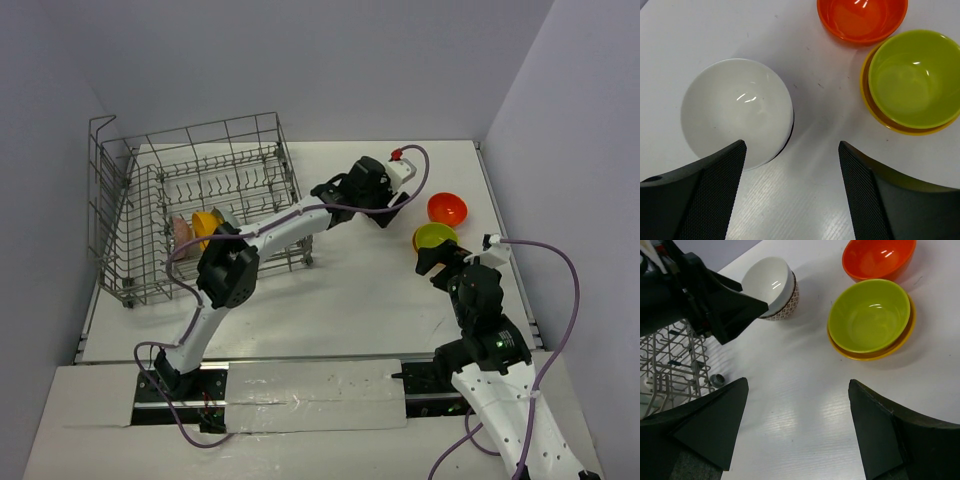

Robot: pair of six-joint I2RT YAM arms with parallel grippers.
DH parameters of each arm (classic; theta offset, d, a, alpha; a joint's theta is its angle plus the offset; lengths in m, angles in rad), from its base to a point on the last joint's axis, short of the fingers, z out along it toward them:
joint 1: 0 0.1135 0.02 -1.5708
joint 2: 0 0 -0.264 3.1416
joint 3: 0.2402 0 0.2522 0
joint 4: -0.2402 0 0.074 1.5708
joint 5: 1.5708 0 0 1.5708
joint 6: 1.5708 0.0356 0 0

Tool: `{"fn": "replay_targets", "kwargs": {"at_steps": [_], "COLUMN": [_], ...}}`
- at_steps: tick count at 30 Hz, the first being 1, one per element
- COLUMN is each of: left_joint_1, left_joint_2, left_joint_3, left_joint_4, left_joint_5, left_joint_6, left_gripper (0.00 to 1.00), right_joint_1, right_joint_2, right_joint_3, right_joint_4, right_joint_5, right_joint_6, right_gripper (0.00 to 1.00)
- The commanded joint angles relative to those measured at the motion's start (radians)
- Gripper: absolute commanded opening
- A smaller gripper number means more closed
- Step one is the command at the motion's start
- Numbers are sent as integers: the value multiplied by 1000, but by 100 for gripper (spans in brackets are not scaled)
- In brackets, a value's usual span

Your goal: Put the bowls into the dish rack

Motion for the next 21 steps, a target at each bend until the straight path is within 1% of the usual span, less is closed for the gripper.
{"fn": "replay_targets", "kwargs": {"at_steps": [1,8,11,17,18,19,20,21], "left_joint_1": [-1,-1,0,1,0,0,2,2], "left_joint_2": [41,115,144,150,147,140,135,132], "left_joint_3": [75,91,115,114,109,105,92,86], "left_joint_4": [4,40,47,63,66,72,75,76], "left_joint_5": [34,-17,-26,-26,-25,-26,-26,-26], "left_joint_6": [30,37,43,37,35,33,35,32], "left_gripper": [80,75,69,50,44,41,35,33], "right_joint_1": [1,1,1,1,1,1,1,1], "right_joint_2": [-13,-17,-21,-24,-24,-23,-23,-23], "right_joint_3": [45,33,31,28,28,28,27,27], "right_joint_4": [-7,-7,-7,-9,-6,-4,-4,-1], "right_joint_5": [14,0,1,4,4,4,3,1], "right_joint_6": [0,0,-2,-2,-2,-2,-2,-2], "right_gripper": [88,88,88,88,88,88,88,88]}}
